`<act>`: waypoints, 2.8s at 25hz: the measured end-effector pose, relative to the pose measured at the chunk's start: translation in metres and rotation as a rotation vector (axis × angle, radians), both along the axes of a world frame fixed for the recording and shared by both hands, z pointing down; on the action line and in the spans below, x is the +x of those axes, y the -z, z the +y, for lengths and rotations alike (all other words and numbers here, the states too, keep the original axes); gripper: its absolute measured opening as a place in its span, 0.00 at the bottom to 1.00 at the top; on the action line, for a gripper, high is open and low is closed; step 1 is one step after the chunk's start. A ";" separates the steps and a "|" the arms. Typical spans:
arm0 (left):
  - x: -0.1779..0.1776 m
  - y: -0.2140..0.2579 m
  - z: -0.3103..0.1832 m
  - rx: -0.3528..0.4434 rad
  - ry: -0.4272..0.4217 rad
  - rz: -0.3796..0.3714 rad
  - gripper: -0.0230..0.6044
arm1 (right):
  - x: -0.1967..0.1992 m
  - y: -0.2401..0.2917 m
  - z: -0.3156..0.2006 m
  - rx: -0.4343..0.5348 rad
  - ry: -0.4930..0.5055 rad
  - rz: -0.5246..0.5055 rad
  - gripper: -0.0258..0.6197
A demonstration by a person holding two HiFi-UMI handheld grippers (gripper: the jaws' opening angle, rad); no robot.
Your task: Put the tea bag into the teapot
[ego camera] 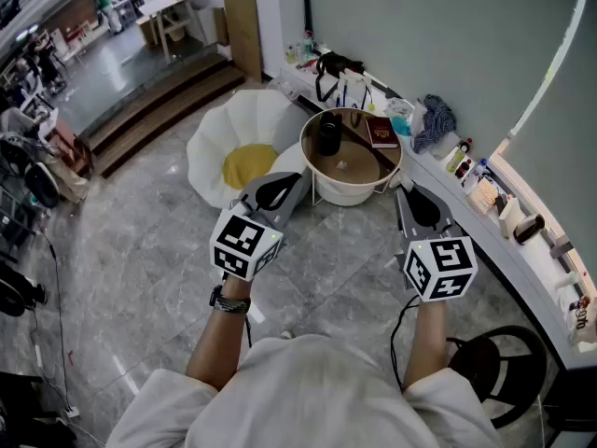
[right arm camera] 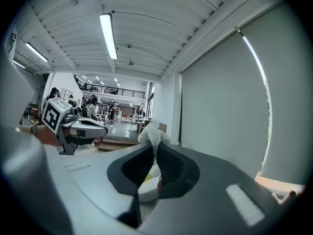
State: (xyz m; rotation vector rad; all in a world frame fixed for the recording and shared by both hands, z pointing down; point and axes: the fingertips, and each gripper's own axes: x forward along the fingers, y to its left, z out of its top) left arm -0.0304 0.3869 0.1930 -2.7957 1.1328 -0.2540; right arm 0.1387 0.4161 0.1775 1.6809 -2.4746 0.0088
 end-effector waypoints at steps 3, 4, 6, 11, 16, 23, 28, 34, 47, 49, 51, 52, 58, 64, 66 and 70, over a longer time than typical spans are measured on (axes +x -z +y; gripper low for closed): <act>0.002 0.001 0.003 0.011 -0.008 -0.005 0.04 | 0.001 -0.002 0.001 -0.002 0.007 -0.007 0.09; 0.003 0.001 0.003 0.014 -0.010 -0.007 0.04 | 0.001 -0.002 0.000 -0.001 0.010 -0.015 0.09; 0.006 0.000 0.003 0.017 -0.017 -0.010 0.04 | 0.005 -0.001 -0.001 0.005 0.008 -0.036 0.09; 0.012 -0.001 0.008 0.028 -0.024 -0.006 0.04 | 0.015 -0.005 -0.002 0.010 0.004 -0.060 0.09; 0.009 -0.008 0.011 0.010 0.001 -0.005 0.04 | 0.014 -0.009 -0.002 0.003 0.022 -0.065 0.09; 0.010 -0.018 -0.009 -0.006 0.008 -0.011 0.04 | 0.013 -0.015 -0.021 -0.009 0.031 -0.060 0.09; 0.011 -0.025 -0.045 -0.016 -0.010 -0.017 0.04 | 0.014 -0.020 -0.059 -0.022 0.016 -0.069 0.09; 0.008 -0.034 -0.121 -0.020 -0.018 0.002 0.04 | 0.012 -0.022 -0.128 -0.005 0.000 -0.070 0.09; 0.007 -0.036 -0.258 -0.021 -0.026 0.028 0.04 | 0.009 -0.025 -0.253 -0.001 -0.030 -0.067 0.09; 0.007 -0.038 -0.273 -0.030 -0.031 0.029 0.04 | 0.006 -0.027 -0.268 -0.009 -0.027 -0.062 0.09; 0.006 -0.039 -0.288 -0.035 -0.036 0.029 0.04 | 0.003 -0.029 -0.283 -0.020 -0.025 -0.061 0.09; 0.006 -0.039 -0.295 -0.036 -0.038 0.028 0.04 | 0.002 -0.029 -0.291 -0.024 -0.026 -0.062 0.09; -0.003 -0.040 -0.329 -0.047 -0.039 0.019 0.04 | -0.008 -0.033 -0.331 -0.040 -0.031 -0.074 0.09; -0.023 -0.045 -0.366 -0.061 -0.040 0.014 0.04 | -0.026 -0.042 -0.366 -0.061 -0.037 -0.076 0.09; -0.029 -0.047 -0.379 -0.063 -0.043 0.011 0.04 | -0.032 -0.042 -0.379 -0.062 -0.041 -0.074 0.09; -0.037 -0.050 -0.405 -0.064 -0.051 0.009 0.04 | -0.041 -0.040 -0.403 -0.060 -0.049 -0.067 0.09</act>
